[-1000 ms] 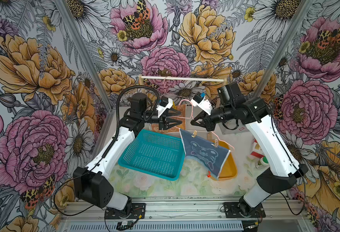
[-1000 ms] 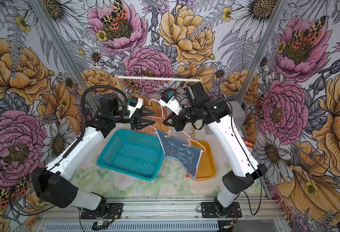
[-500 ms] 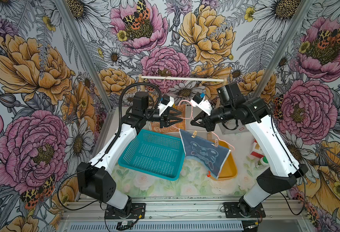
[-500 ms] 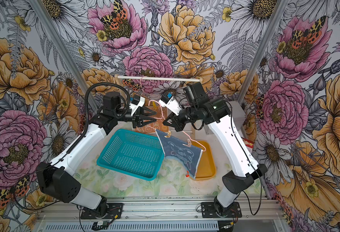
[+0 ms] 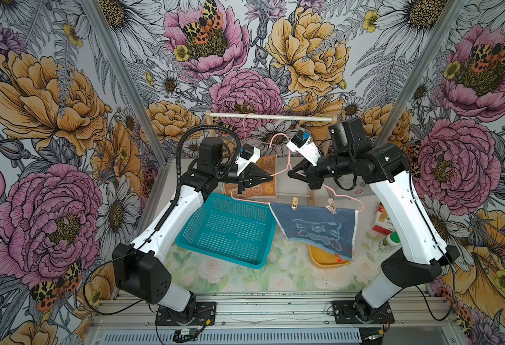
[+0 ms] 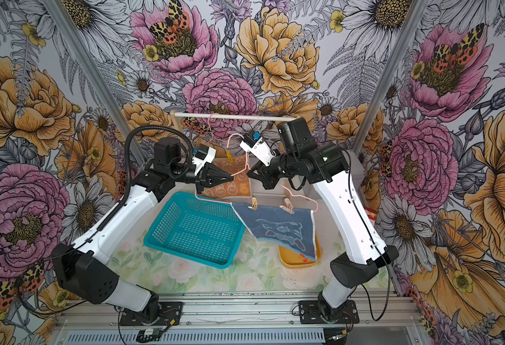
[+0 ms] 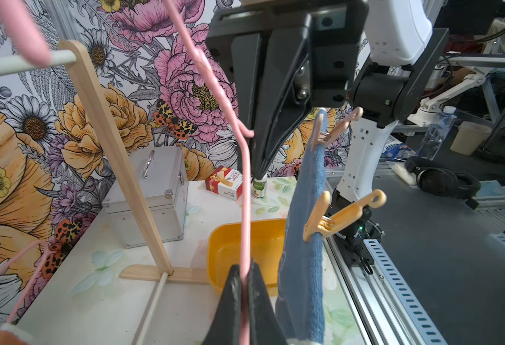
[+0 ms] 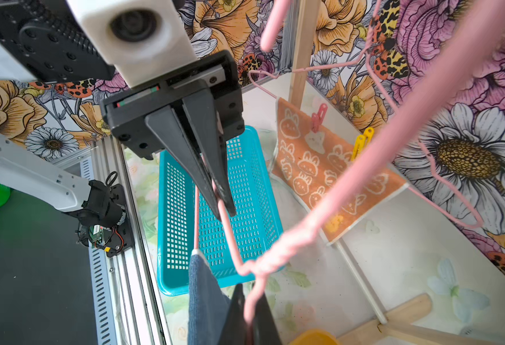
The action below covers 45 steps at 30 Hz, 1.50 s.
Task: Remove the clothespins securing towels to the hanger
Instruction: Pick up the hanger from the clothesline.
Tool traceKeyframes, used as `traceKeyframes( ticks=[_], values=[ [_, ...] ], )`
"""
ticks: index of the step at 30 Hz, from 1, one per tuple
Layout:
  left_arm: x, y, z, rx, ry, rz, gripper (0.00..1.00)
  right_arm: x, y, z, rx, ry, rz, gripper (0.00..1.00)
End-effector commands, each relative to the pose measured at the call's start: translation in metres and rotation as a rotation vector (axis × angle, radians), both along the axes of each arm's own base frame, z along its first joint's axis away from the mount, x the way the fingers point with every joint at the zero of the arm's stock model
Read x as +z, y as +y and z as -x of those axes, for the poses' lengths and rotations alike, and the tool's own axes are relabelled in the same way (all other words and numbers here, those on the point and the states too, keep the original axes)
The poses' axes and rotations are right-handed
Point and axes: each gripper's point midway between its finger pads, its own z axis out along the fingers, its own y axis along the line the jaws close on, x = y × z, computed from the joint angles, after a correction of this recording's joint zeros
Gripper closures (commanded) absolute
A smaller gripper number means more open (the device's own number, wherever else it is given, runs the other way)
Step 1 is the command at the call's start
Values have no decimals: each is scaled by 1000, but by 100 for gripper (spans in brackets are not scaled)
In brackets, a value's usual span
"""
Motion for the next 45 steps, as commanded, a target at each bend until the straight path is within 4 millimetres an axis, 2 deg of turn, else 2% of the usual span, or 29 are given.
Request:
traceKeyframes(
  ticks=[1, 8, 9, 11, 13, 15, 18, 23, 30, 35, 40, 45],
  values=[
    [15, 4, -5, 82, -28, -5, 100, 7, 6, 1, 17, -29, -9, 100],
    [21, 10, -12, 182, -67, -23, 100, 6, 4, -6, -8, -43, 4, 100],
    [22, 12, -14, 200, -72, -27, 100, 7, 3, -7, -12, -48, 5, 95],
    [21, 15, -17, 237, -85, -36, 100, 6, 3, -9, -19, -49, 9, 79],
    [19, 20, -24, 292, -93, -52, 100, 6, 1, -14, -35, -57, 12, 69],
    [14, 25, -32, 353, -106, -75, 100, 8, -2, -17, -51, -67, 8, 62],
    [10, 33, -37, 400, -117, -92, 100, 9, -4, -22, -64, -76, 2, 58],
    [1, 44, -47, 483, -144, -149, 100, 16, -6, -26, -76, -107, -14, 55],
    [-9, 51, -51, 524, -148, -199, 100, 13, -5, -29, -75, -118, -17, 55],
    [-8, 56, -48, 531, -155, -200, 100, 15, -4, -22, -43, -126, -28, 55],
    [-1, 58, -44, 516, -155, -177, 100, -7, 1, -12, 26, -76, -15, 56],
    [17, 63, -33, 482, -143, -123, 100, -32, 6, -14, 58, -51, -3, 58]
  ],
)
